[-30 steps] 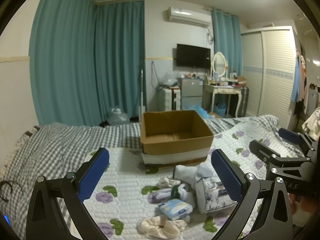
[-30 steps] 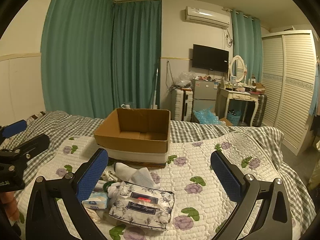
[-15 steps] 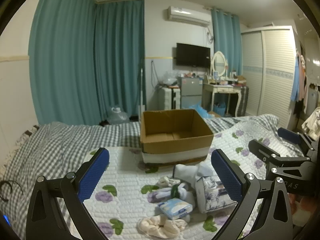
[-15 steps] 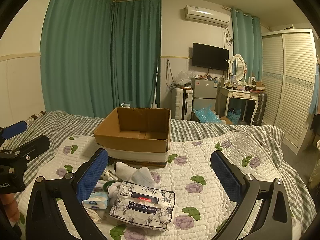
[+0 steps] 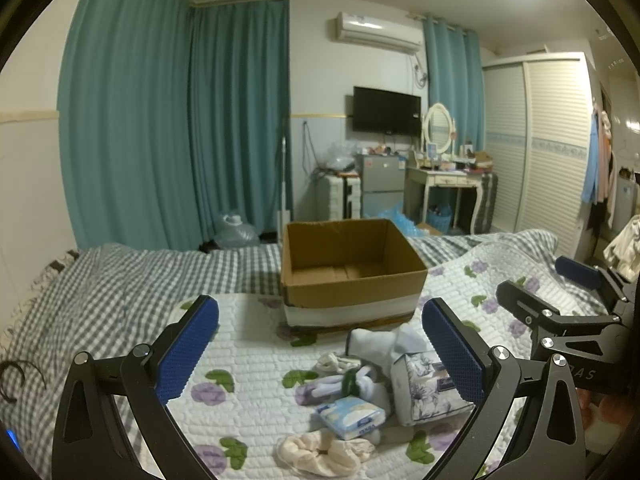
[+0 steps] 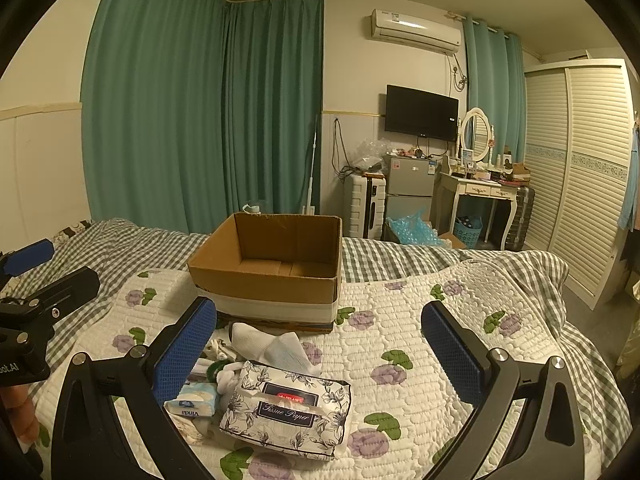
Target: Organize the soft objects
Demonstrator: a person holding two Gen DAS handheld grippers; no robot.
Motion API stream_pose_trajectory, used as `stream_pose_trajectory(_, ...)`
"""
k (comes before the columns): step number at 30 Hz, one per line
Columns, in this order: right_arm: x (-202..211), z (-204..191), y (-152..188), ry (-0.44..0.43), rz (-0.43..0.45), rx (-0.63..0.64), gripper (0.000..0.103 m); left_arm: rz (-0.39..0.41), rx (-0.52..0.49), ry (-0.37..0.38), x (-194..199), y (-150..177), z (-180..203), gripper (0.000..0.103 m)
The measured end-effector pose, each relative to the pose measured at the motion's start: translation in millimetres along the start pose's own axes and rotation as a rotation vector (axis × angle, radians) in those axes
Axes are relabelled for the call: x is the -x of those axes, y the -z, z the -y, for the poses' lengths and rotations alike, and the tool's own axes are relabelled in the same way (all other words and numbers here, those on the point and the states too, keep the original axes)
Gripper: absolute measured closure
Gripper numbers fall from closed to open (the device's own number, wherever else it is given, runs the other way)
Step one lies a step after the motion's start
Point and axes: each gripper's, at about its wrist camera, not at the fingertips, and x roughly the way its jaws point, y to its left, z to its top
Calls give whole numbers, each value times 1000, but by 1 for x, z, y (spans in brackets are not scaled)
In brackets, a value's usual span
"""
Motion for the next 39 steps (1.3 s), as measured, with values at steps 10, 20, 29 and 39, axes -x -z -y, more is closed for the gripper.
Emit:
stream_pose_trajectory(10,3,-3,-1,-3,3,4,0,3,-2,2,1,-1,-1,0)
stream_pose_trajectory(20,13,-8,-6,-15,7,22,0,21,4,-8,19,-11,-4,0)
stream_pose_trajectory(29,12,-18,10,-47,-78,94,0,-110,-9,-9,2,22,-13,0)
stream_pose_trajectory(39,-44,-25,60,-106,-239,117,0,-424,17,3,-75,119,-7,1)
